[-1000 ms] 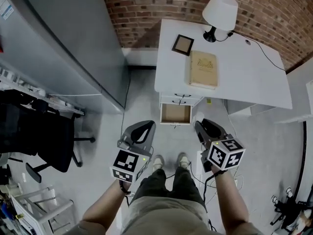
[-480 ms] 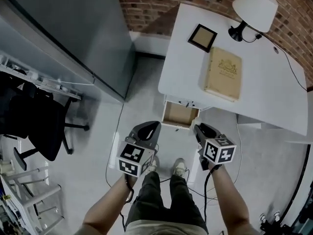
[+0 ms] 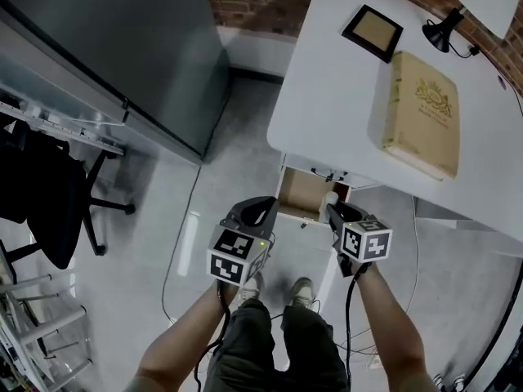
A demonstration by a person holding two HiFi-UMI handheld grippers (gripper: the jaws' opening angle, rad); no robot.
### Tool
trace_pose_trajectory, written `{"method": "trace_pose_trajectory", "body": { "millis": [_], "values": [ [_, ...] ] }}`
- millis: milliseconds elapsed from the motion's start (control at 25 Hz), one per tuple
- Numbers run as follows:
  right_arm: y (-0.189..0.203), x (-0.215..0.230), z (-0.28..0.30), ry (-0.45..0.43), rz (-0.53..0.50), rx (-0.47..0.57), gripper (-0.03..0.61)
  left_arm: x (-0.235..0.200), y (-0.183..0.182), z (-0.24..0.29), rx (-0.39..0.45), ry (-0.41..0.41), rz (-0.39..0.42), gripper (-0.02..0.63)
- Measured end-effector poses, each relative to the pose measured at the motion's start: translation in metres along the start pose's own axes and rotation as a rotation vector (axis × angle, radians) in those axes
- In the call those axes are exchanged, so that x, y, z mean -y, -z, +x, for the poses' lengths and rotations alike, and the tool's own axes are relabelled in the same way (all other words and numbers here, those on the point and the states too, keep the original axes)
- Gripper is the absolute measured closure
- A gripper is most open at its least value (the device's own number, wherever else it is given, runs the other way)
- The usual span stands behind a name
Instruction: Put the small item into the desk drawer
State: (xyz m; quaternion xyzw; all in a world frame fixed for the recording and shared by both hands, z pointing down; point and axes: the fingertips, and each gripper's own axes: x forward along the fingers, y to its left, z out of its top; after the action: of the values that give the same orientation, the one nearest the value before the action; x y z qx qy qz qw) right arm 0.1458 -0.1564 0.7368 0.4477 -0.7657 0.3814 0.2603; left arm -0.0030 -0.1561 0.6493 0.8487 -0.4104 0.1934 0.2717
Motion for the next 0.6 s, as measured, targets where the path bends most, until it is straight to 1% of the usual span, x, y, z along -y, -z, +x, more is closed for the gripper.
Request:
{"method": "trace_pose_trajectory", "body": {
  "millis": [160, 320, 600],
  "values": [
    [0.035, 0.027, 0.054, 0.009, -0.026, -0.04, 0.472, -0.024, 0.047, 0.04, -0.006, -0.002, 0.005, 0.611],
    [0.072, 0.057, 0.106, 0.03, -0.057, -0.098, 0.472, -0.042, 0.089, 0.075, -0.02, 0.011, -0.015, 0.611],
    [0.128, 0.102, 0.176, 0.057, -0.056, -0.181, 0.471, -0.066, 0.154, 0.134, -0.033, 0.025, -0.013, 0.612]
  ]
}}
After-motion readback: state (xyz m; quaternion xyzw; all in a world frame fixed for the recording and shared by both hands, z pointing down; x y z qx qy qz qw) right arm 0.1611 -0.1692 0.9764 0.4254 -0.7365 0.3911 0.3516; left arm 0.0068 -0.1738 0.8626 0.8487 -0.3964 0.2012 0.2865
